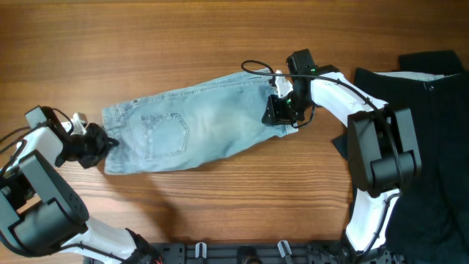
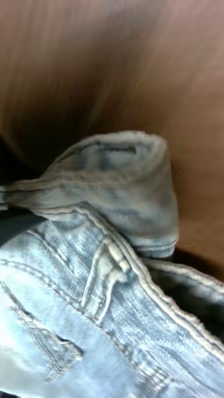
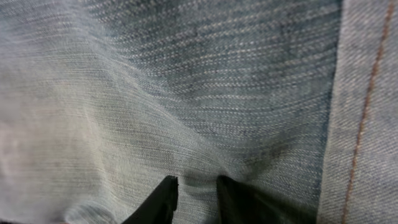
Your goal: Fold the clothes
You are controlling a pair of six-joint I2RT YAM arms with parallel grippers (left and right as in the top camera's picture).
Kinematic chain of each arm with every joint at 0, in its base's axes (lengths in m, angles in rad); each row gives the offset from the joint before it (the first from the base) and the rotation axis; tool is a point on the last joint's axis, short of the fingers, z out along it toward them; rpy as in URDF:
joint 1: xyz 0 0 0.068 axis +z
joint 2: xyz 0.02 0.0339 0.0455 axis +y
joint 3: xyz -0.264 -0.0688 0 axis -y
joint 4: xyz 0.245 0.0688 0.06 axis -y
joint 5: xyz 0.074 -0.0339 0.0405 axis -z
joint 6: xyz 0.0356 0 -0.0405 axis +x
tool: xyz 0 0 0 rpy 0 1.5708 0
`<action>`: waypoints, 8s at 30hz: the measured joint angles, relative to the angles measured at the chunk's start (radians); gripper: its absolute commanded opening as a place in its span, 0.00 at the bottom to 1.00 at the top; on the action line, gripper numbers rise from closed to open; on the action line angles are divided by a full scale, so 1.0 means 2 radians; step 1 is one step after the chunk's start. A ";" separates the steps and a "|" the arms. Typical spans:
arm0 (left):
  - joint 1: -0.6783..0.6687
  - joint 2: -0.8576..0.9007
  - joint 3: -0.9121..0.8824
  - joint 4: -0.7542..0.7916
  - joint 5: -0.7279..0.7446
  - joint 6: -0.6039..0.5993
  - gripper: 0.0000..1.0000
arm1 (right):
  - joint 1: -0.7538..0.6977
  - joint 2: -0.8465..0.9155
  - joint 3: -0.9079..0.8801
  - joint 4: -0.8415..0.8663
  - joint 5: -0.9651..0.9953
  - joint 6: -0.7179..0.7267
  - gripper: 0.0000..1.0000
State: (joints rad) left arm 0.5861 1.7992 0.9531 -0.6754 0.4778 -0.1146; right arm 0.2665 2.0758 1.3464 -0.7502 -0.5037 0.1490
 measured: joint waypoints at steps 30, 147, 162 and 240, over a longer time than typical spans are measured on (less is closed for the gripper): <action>-0.354 -0.001 0.338 -0.254 -0.142 -0.189 0.08 | -0.002 -0.156 0.010 -0.052 0.087 0.007 0.25; -0.242 -0.068 -0.029 0.032 -0.170 -0.247 0.06 | 0.069 -0.141 -0.022 -0.061 0.020 0.002 0.11; -0.211 -0.068 0.146 -0.250 -0.056 -0.124 0.49 | 0.095 -0.041 -0.022 0.108 -0.032 0.080 0.12; 0.048 0.090 -0.013 0.452 0.196 -0.318 0.99 | 0.058 -0.236 -0.004 0.016 0.053 0.058 0.17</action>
State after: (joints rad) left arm 0.6819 1.9793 0.9268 0.2279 0.8700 -0.7509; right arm 0.3824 1.6032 1.3376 -0.7189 -0.3981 0.2642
